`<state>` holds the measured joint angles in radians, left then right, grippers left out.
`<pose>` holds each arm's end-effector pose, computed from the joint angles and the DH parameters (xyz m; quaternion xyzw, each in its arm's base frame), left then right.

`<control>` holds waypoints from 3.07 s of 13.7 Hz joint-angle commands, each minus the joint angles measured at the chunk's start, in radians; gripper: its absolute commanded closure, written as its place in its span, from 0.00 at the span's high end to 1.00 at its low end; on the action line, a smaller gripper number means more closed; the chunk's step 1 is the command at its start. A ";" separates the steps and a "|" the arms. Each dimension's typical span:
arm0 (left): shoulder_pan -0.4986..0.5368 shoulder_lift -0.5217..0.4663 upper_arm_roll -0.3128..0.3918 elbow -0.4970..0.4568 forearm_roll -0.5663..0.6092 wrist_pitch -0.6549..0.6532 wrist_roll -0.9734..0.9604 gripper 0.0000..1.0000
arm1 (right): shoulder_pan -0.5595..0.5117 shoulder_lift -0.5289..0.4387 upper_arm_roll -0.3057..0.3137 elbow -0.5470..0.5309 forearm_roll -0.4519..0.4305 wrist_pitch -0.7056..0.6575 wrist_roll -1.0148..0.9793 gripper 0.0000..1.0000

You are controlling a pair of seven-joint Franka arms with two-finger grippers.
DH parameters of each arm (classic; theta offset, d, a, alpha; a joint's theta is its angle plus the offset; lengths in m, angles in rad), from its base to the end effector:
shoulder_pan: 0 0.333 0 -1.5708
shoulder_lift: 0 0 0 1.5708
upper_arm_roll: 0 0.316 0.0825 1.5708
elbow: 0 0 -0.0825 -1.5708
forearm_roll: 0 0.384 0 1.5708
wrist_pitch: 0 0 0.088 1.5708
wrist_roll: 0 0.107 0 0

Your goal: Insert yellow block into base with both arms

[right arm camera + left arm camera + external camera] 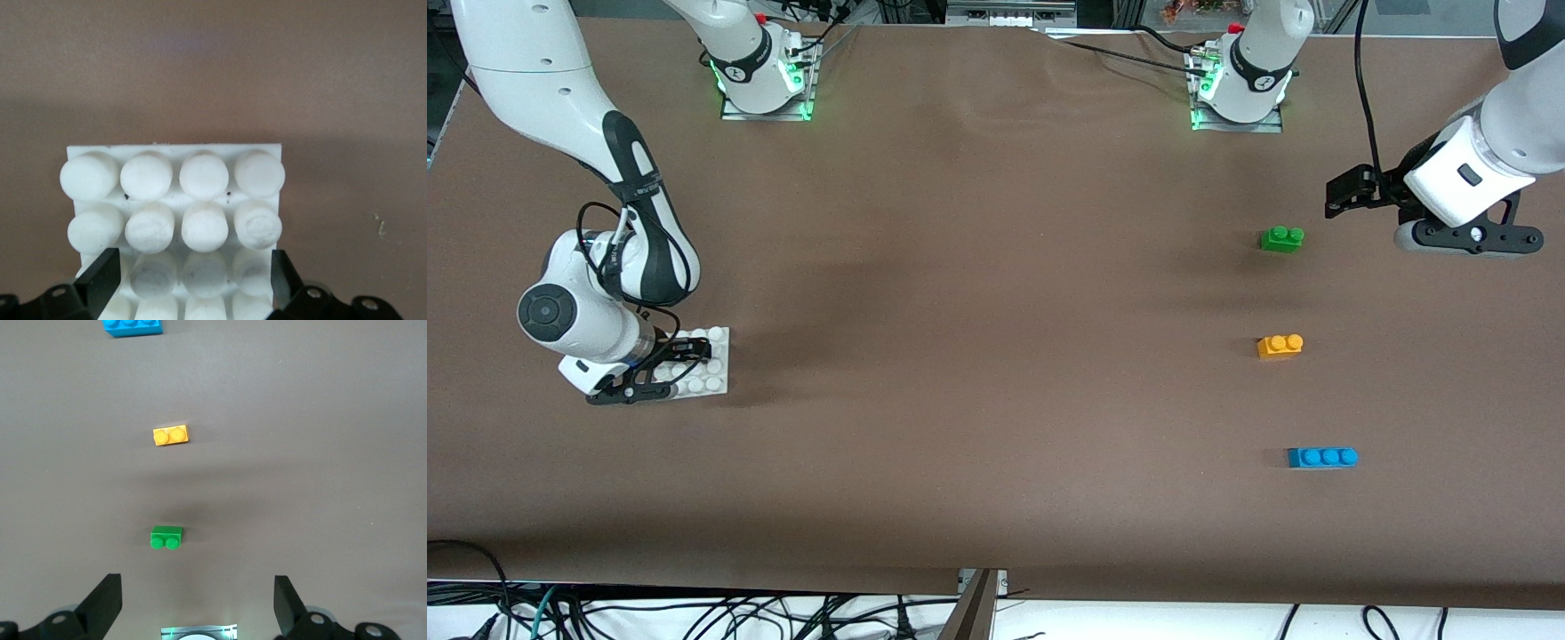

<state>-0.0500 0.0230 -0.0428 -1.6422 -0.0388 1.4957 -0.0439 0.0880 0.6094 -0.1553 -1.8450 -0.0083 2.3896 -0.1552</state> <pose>0.5458 -0.0550 0.5727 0.9959 -0.0242 -0.0858 0.0141 0.6366 -0.0379 0.1921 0.9967 0.0594 -0.0341 0.0439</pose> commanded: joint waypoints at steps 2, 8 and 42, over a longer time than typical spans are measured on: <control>0.001 0.009 -0.005 0.024 0.004 -0.015 0.009 1.00 | -0.013 -0.005 0.010 -0.019 0.021 0.000 -0.029 1.00; 0.001 0.009 -0.006 0.024 0.004 -0.014 0.009 1.00 | -0.031 0.000 0.008 -0.011 0.019 0.011 -0.063 1.00; 0.002 0.009 0.000 0.024 0.005 -0.017 0.021 1.00 | 0.390 0.184 0.079 0.130 0.122 0.161 0.502 1.00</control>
<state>-0.0501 0.0231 -0.0430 -1.6422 -0.0388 1.4952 -0.0438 0.4299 0.7127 -0.0874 -1.7707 0.0859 2.5285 0.3056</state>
